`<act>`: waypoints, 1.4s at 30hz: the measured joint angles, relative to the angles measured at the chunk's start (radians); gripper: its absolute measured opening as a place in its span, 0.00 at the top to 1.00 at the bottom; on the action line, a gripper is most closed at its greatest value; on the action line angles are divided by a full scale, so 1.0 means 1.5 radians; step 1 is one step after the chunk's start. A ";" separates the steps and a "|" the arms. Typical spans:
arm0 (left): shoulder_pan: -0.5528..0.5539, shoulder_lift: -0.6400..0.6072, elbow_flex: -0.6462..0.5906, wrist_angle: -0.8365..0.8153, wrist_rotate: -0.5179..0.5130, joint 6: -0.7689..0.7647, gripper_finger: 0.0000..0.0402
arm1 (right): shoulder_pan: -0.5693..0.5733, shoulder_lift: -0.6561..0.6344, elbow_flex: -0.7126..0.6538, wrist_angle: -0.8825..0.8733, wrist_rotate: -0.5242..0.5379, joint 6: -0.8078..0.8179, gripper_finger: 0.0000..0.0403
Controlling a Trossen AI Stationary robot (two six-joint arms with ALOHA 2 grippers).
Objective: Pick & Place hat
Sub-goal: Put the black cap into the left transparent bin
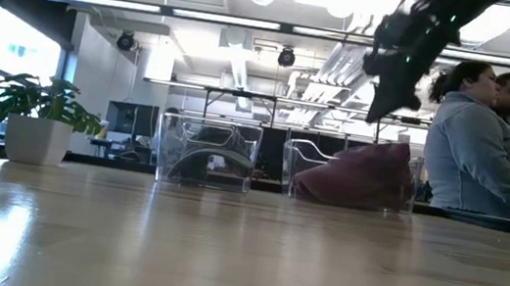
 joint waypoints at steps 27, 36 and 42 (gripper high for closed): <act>-0.428 -0.193 -0.716 0.221 0.161 -0.738 0.30 | 0.538 -0.128 0.005 0.076 0.233 0.476 1.00; -0.431 -0.193 -0.810 0.379 0.121 -0.762 0.37 | 0.642 -0.128 0.005 0.125 0.281 0.539 1.00; -0.453 -0.193 -0.753 0.387 0.156 -0.791 0.47 | 0.667 -0.128 0.005 0.124 0.287 0.545 0.99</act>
